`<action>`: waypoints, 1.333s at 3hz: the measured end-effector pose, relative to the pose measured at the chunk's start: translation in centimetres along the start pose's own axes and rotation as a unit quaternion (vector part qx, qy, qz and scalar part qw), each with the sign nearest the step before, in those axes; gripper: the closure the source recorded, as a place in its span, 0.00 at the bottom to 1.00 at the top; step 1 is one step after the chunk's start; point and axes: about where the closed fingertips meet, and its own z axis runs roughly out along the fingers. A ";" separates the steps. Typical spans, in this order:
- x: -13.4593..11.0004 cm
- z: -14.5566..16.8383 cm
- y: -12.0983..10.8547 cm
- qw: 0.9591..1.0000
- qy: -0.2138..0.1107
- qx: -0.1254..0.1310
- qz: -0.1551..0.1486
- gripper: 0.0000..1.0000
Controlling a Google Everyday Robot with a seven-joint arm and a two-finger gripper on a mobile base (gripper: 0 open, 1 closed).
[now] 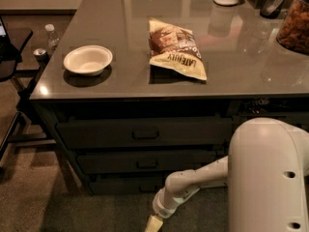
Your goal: Open bottom drawer
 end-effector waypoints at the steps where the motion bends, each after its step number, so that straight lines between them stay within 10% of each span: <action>1: 1.2 2.8 -3.1 1.000 -0.018 0.006 0.010 0.00; 4: -0.5 8.8 -5.2 0.999 -0.041 0.019 -0.001 0.00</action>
Offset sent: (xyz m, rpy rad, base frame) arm 0.0318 -0.0047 -0.0567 0.0407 0.0087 -0.0358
